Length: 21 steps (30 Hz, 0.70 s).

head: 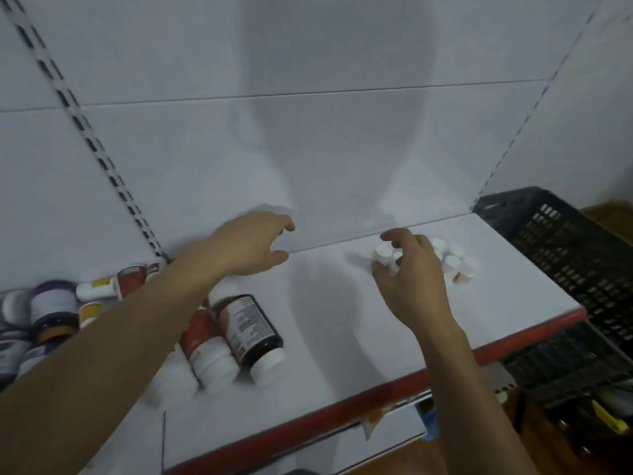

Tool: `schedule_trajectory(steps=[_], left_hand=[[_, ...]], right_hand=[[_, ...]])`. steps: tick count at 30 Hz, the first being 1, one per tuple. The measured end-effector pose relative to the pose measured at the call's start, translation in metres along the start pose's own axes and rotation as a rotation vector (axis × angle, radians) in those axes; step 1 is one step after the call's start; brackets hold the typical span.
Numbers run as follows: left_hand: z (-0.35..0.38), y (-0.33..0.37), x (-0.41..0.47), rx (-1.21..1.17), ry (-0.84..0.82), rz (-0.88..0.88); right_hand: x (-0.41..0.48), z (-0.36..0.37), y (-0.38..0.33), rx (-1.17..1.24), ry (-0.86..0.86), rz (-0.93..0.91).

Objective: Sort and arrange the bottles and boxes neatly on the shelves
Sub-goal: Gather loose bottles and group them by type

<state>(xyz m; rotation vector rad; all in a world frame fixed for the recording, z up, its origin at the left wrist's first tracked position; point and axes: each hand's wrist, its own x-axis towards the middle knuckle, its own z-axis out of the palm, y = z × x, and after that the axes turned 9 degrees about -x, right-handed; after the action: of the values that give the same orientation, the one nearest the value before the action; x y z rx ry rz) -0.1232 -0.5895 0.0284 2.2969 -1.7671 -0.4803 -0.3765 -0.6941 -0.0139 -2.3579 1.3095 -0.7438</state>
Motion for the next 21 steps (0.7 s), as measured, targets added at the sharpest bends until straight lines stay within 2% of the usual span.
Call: schedule_trajectory(steps=[5,8,13,18,21], left_hand=[[-0.027,-0.072,-0.074,0.028,0.157,-0.163],[-0.038,-0.114,-0.121,0.050,0.164,-0.322],[-0.042,-0.165,-0.196,0.064,0.179,-0.520],[-0.035,-0.187,-0.232,0.019,0.181,-0.568],[-0.025,-0.187,-0.233,0.004,0.209,-0.515]], right_hand=[[0.010,0.042,-0.069,-0.052,-0.244,-0.270],[0.012,0.070,-0.114,-0.095,-0.352,-0.418],[0.009,0.112,-0.194,-0.115,-0.437,-0.615],[-0.008,0.150,-0.262,-0.153,-0.489,-0.809],[-0.019,0.176,-0.290,-0.198,-0.518,-0.919]])
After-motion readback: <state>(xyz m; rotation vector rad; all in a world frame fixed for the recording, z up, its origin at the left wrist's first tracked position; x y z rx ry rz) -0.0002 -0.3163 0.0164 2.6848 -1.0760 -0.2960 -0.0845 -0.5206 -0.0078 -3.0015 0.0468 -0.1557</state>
